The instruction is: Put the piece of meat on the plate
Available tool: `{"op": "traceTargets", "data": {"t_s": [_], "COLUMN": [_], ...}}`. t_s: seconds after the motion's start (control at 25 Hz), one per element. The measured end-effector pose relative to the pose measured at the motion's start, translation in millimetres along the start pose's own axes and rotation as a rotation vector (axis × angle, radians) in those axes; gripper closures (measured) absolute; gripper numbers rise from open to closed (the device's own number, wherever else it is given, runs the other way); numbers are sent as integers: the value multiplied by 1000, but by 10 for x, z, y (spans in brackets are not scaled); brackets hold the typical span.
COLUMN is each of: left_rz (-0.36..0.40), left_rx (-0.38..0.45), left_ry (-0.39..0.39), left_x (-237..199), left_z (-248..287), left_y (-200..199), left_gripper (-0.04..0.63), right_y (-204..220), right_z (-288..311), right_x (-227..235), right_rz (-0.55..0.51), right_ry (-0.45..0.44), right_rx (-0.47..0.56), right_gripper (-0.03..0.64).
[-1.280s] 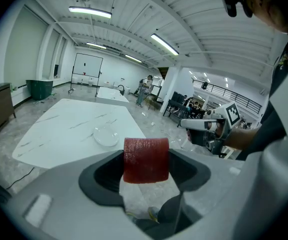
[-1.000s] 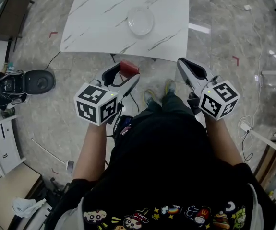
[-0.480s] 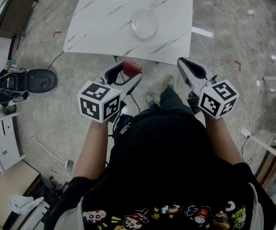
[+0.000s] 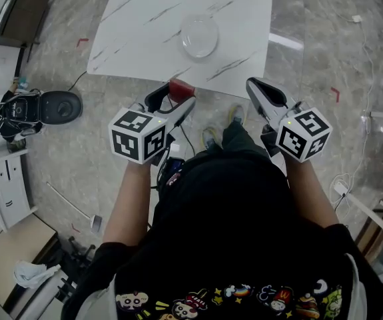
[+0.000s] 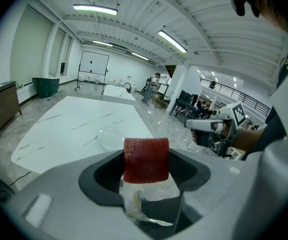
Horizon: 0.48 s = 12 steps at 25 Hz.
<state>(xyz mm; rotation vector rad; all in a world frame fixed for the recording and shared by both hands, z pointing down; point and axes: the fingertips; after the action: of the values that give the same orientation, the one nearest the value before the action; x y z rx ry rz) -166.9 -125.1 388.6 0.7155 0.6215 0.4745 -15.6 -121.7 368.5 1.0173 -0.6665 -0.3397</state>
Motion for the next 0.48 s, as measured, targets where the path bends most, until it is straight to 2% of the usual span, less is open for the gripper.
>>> {"op": "traceTargets", "data": {"t_s": [0.48], "left_rz": [-44], "left_rx": [-38], "left_ry": [-62], "left_x": [-308], "left_z": [571], "left_y": [-269], "left_gripper": [207], "right_y": [-156], "right_z": [198], "right_x": [598], "right_rz": [24], "right_ry": [-34], "right_rx": [-41], "right_gripper": [591]}}
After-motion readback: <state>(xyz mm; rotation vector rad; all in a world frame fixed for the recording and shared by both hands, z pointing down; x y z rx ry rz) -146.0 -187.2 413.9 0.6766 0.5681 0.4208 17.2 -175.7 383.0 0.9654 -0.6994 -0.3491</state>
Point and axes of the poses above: the fingertips, and each gripper's own axes: z forward along the fingers, x to its right, y out of its underside, and after that the axes turned 4 degrees about -z, right-handed
